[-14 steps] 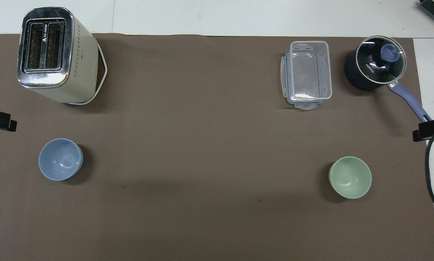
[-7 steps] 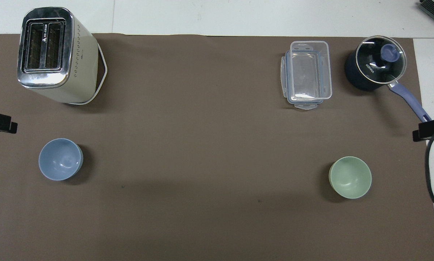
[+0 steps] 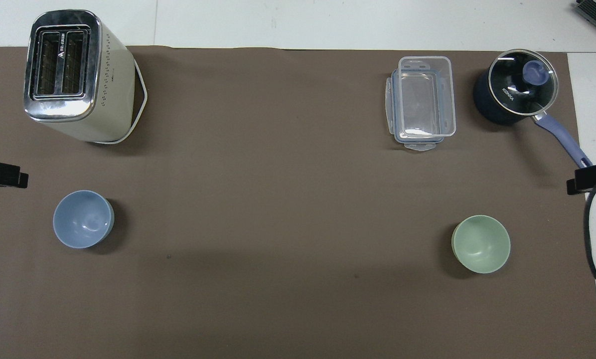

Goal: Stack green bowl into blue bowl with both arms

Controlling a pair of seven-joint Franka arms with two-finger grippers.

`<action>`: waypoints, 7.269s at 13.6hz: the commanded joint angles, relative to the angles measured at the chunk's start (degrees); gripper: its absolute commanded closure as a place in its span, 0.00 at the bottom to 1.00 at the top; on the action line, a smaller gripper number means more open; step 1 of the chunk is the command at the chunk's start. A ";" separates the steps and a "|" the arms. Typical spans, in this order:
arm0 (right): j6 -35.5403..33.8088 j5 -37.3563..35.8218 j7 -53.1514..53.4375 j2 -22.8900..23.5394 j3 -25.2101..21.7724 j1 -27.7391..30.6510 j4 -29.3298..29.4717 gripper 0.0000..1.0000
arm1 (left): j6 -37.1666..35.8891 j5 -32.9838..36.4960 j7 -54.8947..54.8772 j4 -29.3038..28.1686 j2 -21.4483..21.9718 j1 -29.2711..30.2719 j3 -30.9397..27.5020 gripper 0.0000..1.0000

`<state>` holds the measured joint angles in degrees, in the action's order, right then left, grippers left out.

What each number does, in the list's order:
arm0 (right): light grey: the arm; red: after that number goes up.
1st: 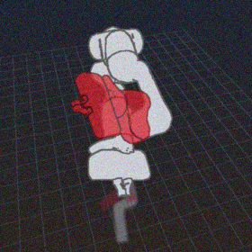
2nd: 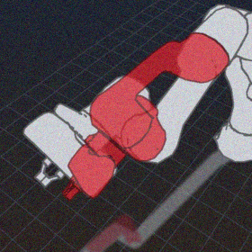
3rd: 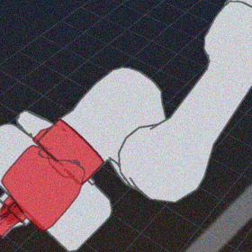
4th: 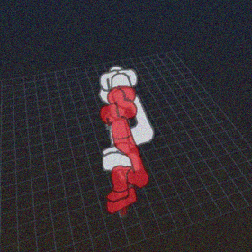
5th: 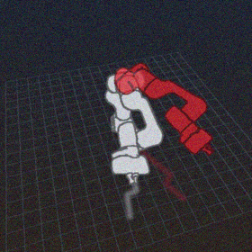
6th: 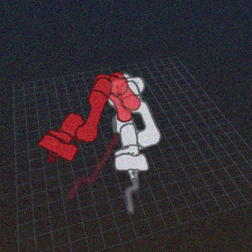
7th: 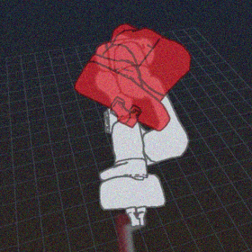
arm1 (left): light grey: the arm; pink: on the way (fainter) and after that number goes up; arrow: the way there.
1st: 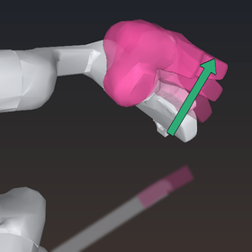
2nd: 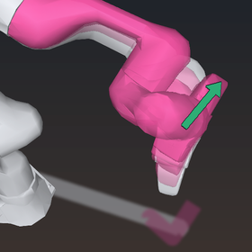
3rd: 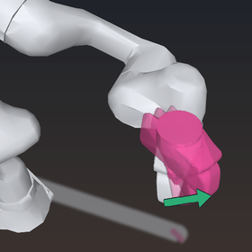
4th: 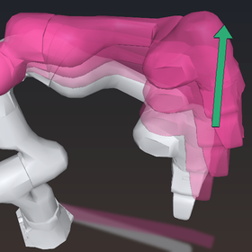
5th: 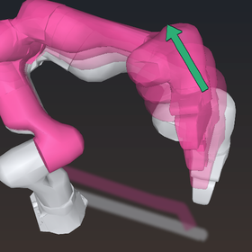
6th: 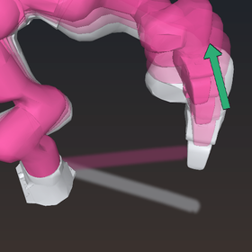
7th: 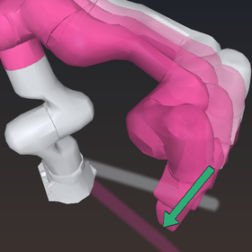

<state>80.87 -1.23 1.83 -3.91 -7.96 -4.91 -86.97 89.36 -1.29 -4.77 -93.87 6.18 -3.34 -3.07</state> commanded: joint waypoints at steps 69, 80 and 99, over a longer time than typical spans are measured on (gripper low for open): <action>6.99 0.43 -2.88 -4.52 -0.21 1.48 -12.75 0.00 | 39.03 -17.96 16.59 -34.18 -5.29 -24.75 0.96 1.00; 32.39 0.43 -18.16 -5.93 -0.30 6.74 -39.04 0.00 | 50.21 -17.96 27.62 -35.24 -12.15 -34.98 1.05 0.86; 55.19 2.88 -25.30 -2.33 -0.21 10.09 -55.86 0.46 | 14.88 -2.32 7.68 -8.18 -0.29 -8.37 0.35 0.00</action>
<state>134.86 -0.77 -21.25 -6.46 -8.33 4.66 -142.35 106.63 -5.24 4.64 -106.85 7.64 -14.45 -3.48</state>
